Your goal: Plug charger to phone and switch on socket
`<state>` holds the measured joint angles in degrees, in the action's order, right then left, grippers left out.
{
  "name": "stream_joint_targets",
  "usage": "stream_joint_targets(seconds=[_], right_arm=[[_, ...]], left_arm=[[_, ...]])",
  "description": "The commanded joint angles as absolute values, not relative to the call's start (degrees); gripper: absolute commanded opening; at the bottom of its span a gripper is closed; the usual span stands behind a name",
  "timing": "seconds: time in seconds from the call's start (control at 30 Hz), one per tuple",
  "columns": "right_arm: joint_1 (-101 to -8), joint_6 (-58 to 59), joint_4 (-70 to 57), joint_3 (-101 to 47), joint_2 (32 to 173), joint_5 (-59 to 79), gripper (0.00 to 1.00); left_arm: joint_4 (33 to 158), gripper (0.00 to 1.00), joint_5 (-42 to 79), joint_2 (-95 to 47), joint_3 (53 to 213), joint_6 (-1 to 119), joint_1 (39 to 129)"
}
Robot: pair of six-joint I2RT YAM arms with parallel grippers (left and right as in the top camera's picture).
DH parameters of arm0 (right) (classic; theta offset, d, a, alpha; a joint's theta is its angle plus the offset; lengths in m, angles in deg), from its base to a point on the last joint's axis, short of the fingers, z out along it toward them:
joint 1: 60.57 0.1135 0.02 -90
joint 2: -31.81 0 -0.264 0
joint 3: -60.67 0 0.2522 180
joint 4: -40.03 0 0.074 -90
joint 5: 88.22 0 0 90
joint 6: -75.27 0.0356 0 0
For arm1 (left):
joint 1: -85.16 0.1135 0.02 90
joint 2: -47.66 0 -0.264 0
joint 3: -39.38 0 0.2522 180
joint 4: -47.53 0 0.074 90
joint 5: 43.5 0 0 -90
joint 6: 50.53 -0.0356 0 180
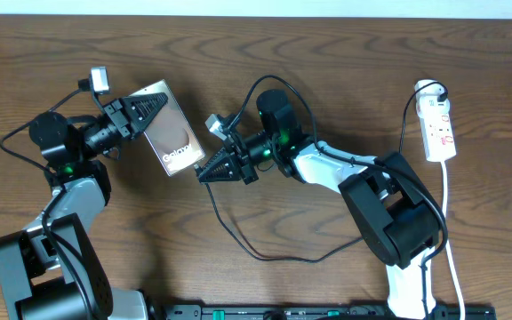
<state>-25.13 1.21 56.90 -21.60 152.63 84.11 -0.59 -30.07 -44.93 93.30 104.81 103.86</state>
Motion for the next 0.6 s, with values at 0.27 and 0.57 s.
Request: stream_joint_targets(seconds=[0.27, 0.57], right_arm=[[-25.24, 0.88, 56.70, -21.64, 153.00, 84.72, 0.01], [-25.22, 0.90, 56.68, -21.64, 153.00, 84.44, 0.01]], left_arm=[[-1.10, 0.07, -32.13, -44.78, 94.22, 104.25, 103.95], [-1.07, 0.07, -31.65, -44.78, 94.22, 104.25, 102.81]])
